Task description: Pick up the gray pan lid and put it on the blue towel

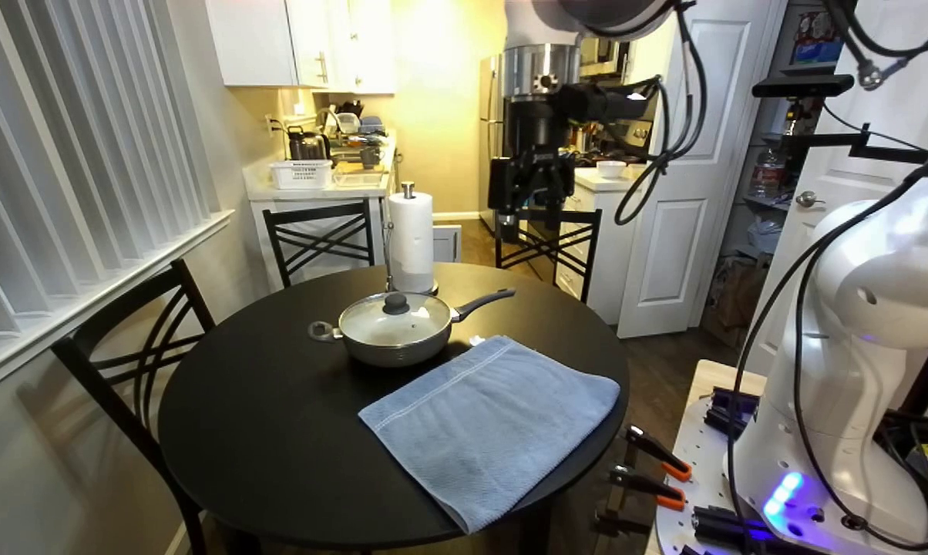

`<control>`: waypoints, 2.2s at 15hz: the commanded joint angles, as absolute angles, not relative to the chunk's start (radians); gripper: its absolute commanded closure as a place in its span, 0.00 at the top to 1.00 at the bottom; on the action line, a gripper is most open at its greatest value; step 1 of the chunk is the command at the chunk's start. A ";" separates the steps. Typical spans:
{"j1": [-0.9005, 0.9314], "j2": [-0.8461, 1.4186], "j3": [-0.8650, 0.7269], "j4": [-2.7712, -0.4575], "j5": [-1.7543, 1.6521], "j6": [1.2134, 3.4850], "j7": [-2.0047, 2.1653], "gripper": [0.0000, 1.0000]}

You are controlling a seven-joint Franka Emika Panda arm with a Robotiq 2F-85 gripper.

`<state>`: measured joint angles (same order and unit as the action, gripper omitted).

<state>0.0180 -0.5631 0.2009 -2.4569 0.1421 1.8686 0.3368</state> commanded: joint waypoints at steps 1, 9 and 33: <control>0.006 -0.305 0.230 -2.295 0.065 1.993 0.364 1.00; 0.006 0.014 0.106 -1.982 -0.007 2.009 0.396 1.00; 0.057 0.695 -0.049 -1.489 -0.009 2.180 0.425 1.00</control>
<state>0.0388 0.6169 -0.0287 -1.6018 -0.0279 2.1893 0.4024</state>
